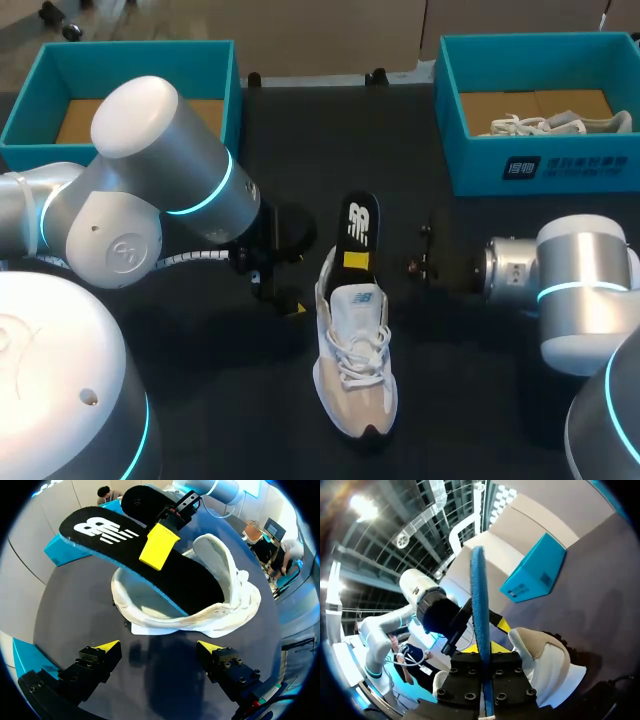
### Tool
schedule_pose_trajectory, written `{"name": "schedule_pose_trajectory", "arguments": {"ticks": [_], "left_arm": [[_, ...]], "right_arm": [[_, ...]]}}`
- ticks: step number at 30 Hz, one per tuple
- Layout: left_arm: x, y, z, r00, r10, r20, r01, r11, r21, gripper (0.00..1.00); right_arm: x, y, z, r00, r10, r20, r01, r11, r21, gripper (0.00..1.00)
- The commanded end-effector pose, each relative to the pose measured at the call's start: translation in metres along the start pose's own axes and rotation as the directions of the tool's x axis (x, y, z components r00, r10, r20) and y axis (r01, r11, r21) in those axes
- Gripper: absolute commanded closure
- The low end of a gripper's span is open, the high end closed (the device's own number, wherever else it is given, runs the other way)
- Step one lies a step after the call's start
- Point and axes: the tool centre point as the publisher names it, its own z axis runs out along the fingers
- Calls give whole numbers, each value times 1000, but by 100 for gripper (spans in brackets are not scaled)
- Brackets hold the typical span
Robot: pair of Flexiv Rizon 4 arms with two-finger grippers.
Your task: Take the shoe out of the shoebox, open the shoe tongue, remove and reinsert the insole, then place the shoe into the shoebox
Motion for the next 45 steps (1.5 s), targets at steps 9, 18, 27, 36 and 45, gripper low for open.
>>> {"name": "schedule_pose_trajectory", "arguments": {"ticks": [9,18,27,36,45], "left_arm": [[1,1,0,1000,1,1,-1,1000,1,0],[1,1,0,1000,1,1,-1,1000,1,0],[1,1,0,1000,1,1,-1,1000,1,0],[1,1,0,1000,1,1,-1,1000,1,0],[1,1,0,1000,1,1,-1,1000,1,0]], "right_arm": [[-9,-25,4,997,63,39,-65,996,63,100],[-6,-52,-2,992,116,51,-119,991,58,100],[2,-41,4,997,66,37,-68,996,64,60],[8,-23,7,999,7,35,-9,998,63,61],[9,-17,5,999,-14,40,14,1000,-9,85]]}}
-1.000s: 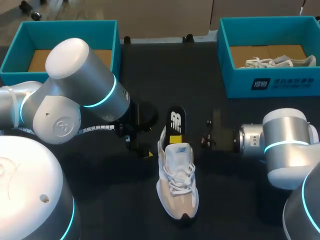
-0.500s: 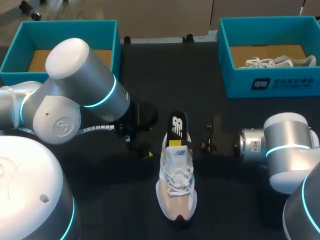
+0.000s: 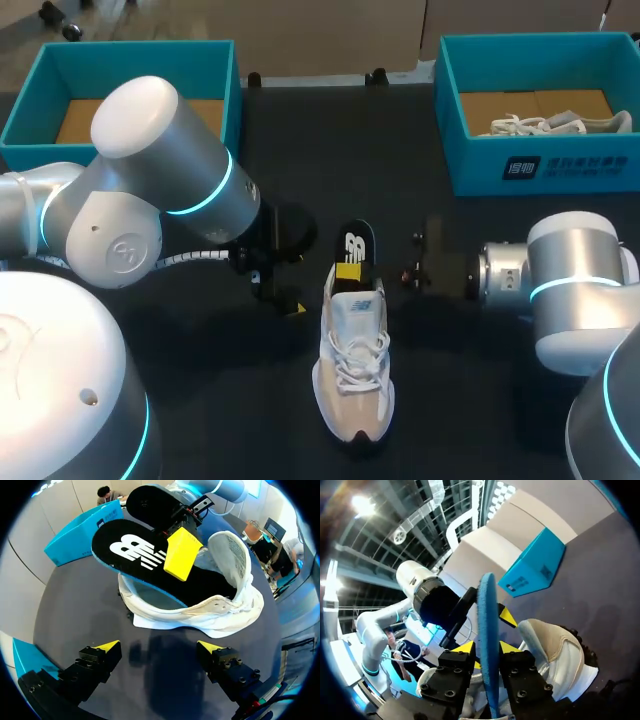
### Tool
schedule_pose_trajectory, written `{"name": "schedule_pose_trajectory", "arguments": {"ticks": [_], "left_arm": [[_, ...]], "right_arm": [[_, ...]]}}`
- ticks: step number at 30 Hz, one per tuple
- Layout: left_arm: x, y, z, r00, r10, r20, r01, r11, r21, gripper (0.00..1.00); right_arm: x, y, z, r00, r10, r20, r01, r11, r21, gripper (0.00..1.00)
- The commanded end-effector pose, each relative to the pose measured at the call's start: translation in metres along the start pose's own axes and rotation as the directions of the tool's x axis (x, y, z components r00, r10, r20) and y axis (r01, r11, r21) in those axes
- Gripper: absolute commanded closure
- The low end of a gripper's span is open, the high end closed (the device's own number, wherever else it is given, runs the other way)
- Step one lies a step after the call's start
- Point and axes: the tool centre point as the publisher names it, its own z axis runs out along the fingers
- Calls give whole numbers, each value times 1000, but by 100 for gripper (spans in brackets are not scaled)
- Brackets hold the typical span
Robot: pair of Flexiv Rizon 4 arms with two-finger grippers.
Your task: Take the shoe out of the shoebox, open the shoe tongue, remove and reinsert the insole, then place the shoe into the shoebox
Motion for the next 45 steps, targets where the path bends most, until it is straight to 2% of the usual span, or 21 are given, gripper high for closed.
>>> {"name": "schedule_pose_trajectory", "arguments": {"ticks": [1,7,17,22,23,24,25,27,30,41,44,45], "left_arm": [[1,1,0,1000,1,1,-1,1000,1,0],[1,1,0,1000,1,1,-1,1000,1,0],[1,1,0,1000,1,1,-1,1000,1,0],[1,1,0,1000,1,1,-1,1000,1,0],[1,1,0,1000,1,1,-1,1000,1,0],[1,1,0,1000,1,1,-1,1000,1,0],[1,1,0,1000,1,1,-1,1000,1,0],[1,1,0,1000,1,1,-1,1000,1,0],[1,1,0,1000,1,1,-1,1000,1,0],[1,1,0,1000,1,1,-1,1000,1,0],[1,1,0,1000,1,1,-1,1000,1,0],[1,1,0,1000,1,1,-1,1000,1,0]], "right_arm": [[2,-2,-3,1000,0,16,1,999,-50,100],[-5,-6,-1,999,36,27,-35,998,-45,100],[-5,-35,-2,993,105,50,-105,994,-12,100],[-5,-42,-2,993,111,44,-111,994,-4,100],[-3,-41,-3,994,104,44,-104,995,-9,93],[-2,-39,-4,995,93,44,-92,996,-14,80],[0,-37,-4,995,85,44,-84,996,-17,76],[3,-31,-4,997,59,47,-58,998,-20,62],[7,-25,-4,998,26,51,-25,999,-21,58],[13,-13,-6,997,-32,63,36,997,-62,61],[14,-12,-8,997,-39,72,44,996,-83,66],[13,-11,-9,997,-40,73,46,995,-89,71]]}}
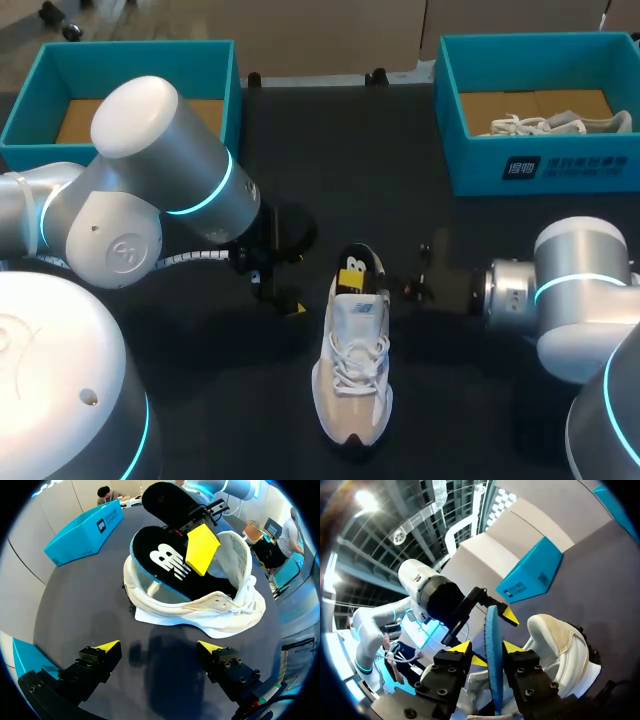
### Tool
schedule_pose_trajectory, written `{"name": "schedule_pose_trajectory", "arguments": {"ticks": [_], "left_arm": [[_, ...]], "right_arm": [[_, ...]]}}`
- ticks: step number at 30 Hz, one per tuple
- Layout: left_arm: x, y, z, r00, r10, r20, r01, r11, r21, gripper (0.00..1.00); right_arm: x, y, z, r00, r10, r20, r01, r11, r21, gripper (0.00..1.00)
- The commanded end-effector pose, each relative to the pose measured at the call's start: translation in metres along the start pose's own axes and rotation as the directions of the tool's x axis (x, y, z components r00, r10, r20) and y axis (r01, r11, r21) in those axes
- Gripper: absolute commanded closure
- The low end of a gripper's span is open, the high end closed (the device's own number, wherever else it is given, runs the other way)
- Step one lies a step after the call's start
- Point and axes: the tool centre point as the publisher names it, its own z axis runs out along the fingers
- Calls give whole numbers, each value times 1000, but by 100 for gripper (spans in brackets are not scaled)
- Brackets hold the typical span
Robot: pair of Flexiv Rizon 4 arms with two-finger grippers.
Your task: Take the shoe out of the shoebox, open the shoe tongue, remove and reinsert the insole, then place the shoe into the shoebox
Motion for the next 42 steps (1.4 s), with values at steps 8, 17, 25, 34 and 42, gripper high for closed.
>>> {"name": "schedule_pose_trajectory", "arguments": {"ticks": [8,17,25,34,42], "left_arm": [[1,1,0,1000,1,1,-1,1000,1,0],[1,1,0,1000,1,1,-1,1000,1,0],[1,1,0,1000,1,1,-1,1000,1,0],[1,1,0,1000,1,1,-1,1000,1,0],[1,1,0,1000,1,1,-1,1000,1,0]], "right_arm": [[-10,0,-3,999,27,23,-26,999,-36,100],[-13,-24,1,995,100,23,-100,995,-7,100],[-4,-19,-2,997,69,39,-68,998,-17,60],[2,-3,-5,998,9,61,-8,1000,-9,52],[-6,3,-8,998,8,67,-6,1000,-29,100]]}}
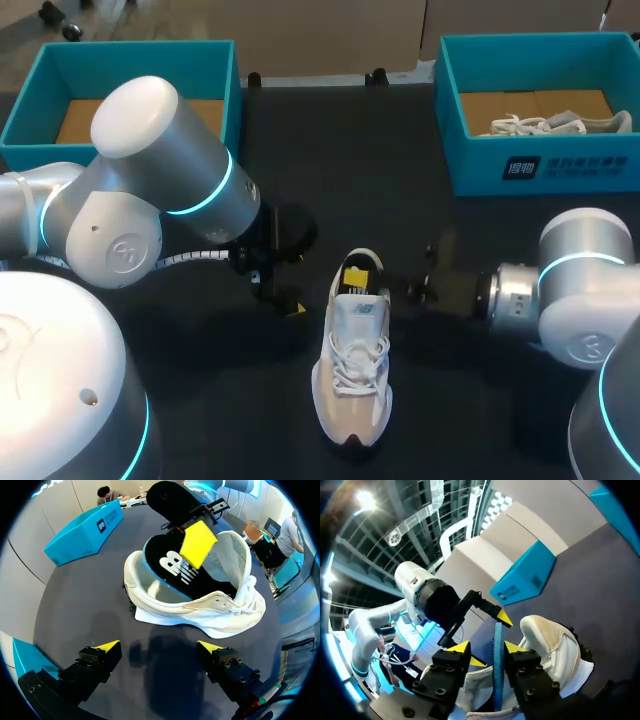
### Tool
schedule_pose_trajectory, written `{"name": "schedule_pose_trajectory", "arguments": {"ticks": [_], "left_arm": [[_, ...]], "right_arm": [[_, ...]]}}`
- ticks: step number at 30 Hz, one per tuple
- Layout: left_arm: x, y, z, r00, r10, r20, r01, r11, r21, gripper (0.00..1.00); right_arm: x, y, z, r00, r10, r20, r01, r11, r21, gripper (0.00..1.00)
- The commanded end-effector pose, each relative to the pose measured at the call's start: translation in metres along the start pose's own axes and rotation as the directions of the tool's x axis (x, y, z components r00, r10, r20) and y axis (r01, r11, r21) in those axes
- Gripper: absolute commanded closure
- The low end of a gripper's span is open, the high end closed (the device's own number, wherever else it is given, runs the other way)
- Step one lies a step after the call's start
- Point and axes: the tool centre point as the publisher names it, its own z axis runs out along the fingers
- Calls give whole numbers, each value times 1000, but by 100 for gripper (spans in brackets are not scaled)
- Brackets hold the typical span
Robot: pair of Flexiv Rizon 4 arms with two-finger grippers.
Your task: Take the shoe out of the shoebox, open the shoe tongue, remove and reinsert the insole, then place the shoe into the shoebox
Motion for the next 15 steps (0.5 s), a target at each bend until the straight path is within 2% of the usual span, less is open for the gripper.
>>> {"name": "schedule_pose_trajectory", "arguments": {"ticks": [1,7,15], "left_arm": [[1,1,0,1000,1,1,-1,1000,1,0],[1,1,0,1000,1,1,-1,1000,1,0],[1,1,0,1000,1,1,-1,1000,1,0]], "right_arm": [[-3,-1,-1,1000,9,9,-9,1000,-6,100],[-11,-11,0,998,50,23,-50,999,-6,100],[-8,-29,1,995,93,22,-92,996,-17,100]]}}
